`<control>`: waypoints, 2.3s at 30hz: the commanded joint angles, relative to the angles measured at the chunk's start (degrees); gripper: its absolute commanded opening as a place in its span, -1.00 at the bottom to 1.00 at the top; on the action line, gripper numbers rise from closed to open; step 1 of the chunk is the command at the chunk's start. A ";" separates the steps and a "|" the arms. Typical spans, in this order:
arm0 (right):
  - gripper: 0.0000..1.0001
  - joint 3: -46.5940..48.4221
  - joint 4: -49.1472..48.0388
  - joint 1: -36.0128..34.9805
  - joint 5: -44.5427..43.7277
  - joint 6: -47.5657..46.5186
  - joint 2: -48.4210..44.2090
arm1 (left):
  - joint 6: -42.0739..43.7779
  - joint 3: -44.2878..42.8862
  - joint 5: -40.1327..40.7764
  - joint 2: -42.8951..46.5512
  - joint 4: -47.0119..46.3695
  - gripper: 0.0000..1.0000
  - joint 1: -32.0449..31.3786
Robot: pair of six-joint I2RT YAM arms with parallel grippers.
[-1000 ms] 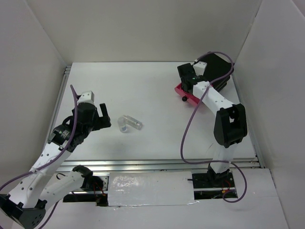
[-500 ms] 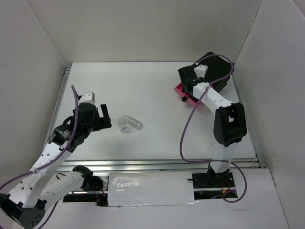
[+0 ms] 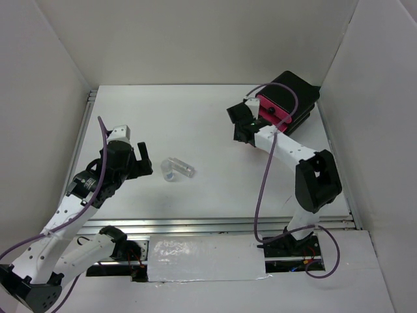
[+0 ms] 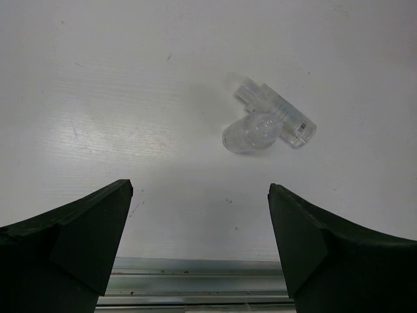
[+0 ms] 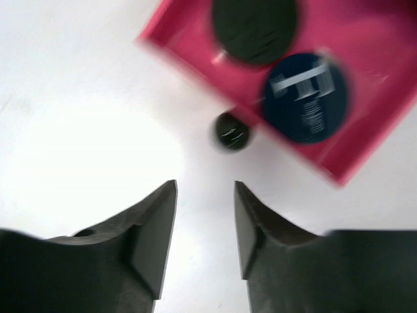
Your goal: Organize the makeup
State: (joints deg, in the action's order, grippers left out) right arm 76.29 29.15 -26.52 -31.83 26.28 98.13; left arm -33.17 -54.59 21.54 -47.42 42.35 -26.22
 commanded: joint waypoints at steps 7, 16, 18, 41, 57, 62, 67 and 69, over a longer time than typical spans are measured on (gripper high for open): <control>0.24 11.40 5.64 -4.15 -9.45 -4.13 16.28 | 0.03 0.01 0.61 -0.13 -0.86 0.99 -1.38; 0.28 21.88 13.21 -2.13 -20.01 -4.66 25.88 | -0.05 0.01 0.96 -0.31 -0.78 0.99 -1.64; 0.28 21.88 12.96 -2.04 -23.26 -6.32 25.54 | 0.03 0.01 0.79 -0.57 -0.86 0.99 -1.73; 0.27 26.18 3.64 4.90 -20.55 -18.89 28.25 | 0.65 -0.08 -0.36 -1.62 -1.22 0.99 -1.91; 0.26 41.48 -1.01 7.19 -20.37 -25.84 38.19 | 1.09 -0.26 -0.80 -3.38 -1.22 0.99 -1.91; 0.26 43.59 -4.09 7.27 -20.46 -30.41 39.42 | 1.09 -0.34 -0.62 -3.64 -1.30 0.99 -1.91; 0.26 45.70 -5.15 7.36 -19.32 -31.12 40.74 | 1.09 -0.34 -0.45 -4.00 -1.04 0.99 -1.99; 0.25 46.05 -5.24 7.28 -18.62 -30.94 40.92 | 1.00 -0.34 -0.27 -4.08 -1.04 0.99 -2.00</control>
State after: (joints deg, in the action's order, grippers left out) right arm 119.20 28.01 -19.73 -50.28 -3.49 138.21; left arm -33.01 -54.59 21.10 -51.31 42.35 -27.97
